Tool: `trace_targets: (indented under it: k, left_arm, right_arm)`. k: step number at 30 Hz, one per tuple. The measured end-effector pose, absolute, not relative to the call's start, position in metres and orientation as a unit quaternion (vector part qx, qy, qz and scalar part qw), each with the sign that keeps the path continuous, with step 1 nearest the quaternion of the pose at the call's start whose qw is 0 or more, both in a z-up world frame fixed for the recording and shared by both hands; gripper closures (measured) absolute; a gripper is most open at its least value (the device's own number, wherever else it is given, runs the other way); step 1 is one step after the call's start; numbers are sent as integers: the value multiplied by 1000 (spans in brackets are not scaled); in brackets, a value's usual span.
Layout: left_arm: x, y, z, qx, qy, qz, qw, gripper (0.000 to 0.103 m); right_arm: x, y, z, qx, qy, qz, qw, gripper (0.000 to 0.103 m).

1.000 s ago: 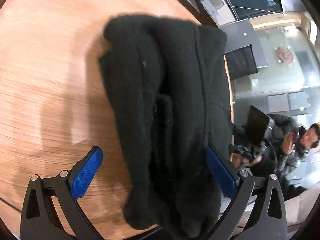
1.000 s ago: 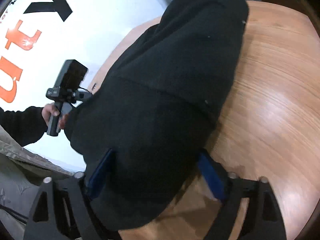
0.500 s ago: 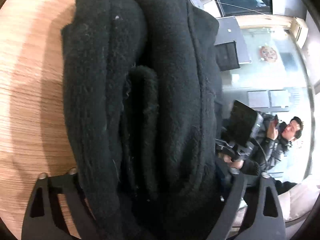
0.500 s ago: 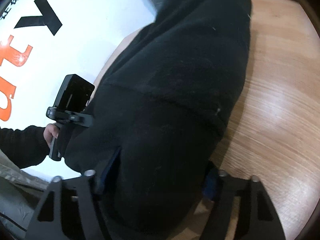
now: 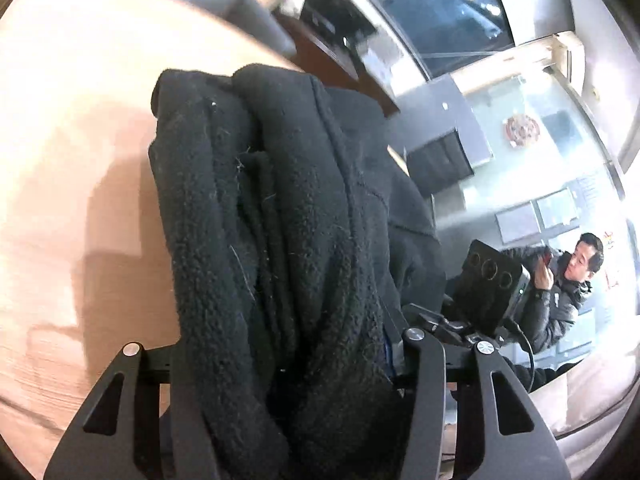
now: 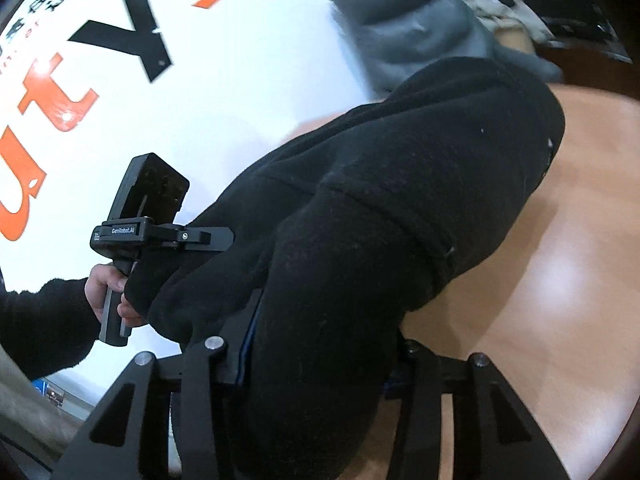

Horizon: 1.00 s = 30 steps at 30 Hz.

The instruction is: Fold clothes

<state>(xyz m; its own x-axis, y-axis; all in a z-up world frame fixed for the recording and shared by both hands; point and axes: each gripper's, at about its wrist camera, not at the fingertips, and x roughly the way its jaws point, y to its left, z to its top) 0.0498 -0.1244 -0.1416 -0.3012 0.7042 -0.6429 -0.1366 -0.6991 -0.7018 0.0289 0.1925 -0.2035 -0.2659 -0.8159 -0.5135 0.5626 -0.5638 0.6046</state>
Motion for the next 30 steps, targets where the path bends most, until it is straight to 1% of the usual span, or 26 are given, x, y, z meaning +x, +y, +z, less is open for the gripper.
trace_targets:
  k: [6, 7, 9, 11, 14, 17, 19, 20, 21, 23, 26, 27, 28, 29, 30]
  left_arm:
    - [9, -261, -52, -459, -233, 822, 242, 52]
    - [-1, -283, -40, -451, -225, 830, 237, 52]
    - [-24, -333, -34, -447, -210, 840, 226, 51]
    - [-48, -369, -44, -452, -203, 841, 216, 51]
    - [-87, -419, -89, -473, -192, 836, 203, 51]
    - [-116, -451, -141, -492, -185, 829, 190, 51]
    - [-134, -462, -196, -524, -196, 811, 170, 51]
    - [-139, -459, -218, -538, -198, 804, 161, 50]
    - [-140, -463, -228, -534, -204, 805, 161, 49]
    - [-140, -470, -238, -522, -219, 808, 165, 48]
    - [-135, -470, -239, -519, -203, 814, 164, 44]
    - [-134, -472, -239, -520, -198, 816, 158, 42]
    - [-132, -472, -238, -522, -192, 818, 146, 36]
    - [-133, -460, -232, -522, -181, 823, 131, 34]
    - [-128, -456, -223, -518, -168, 831, 116, 34]
  right_arm:
    - [-25, 67, -136, 342, -153, -795, 478, 57]
    - [-38, 47, -127, 334, -154, -795, 483, 57]
    - [-62, 3, -118, 324, -153, -795, 489, 57]
    - [-77, -23, -111, 324, -154, -794, 490, 58]
    - [-109, -73, -142, 341, -164, -792, 479, 58]
    - [-134, -116, -197, 376, -162, -788, 460, 58]
    - [-146, -143, -244, 415, -143, -788, 431, 58]
    - [-148, -150, -257, 431, -140, -788, 418, 57]
    - [-147, -154, -268, 436, -146, -791, 403, 56]
    - [-143, -152, -266, 431, -156, -796, 395, 56]
    - [-142, -154, -260, 442, -129, -795, 395, 54]
    - [-145, -154, -258, 448, -121, -794, 394, 51]
    - [-144, -153, -256, 453, -112, -792, 393, 48]
    - [-144, -153, -254, 458, -103, -791, 393, 45]
    - [-150, -152, -248, 464, -93, -789, 391, 39]
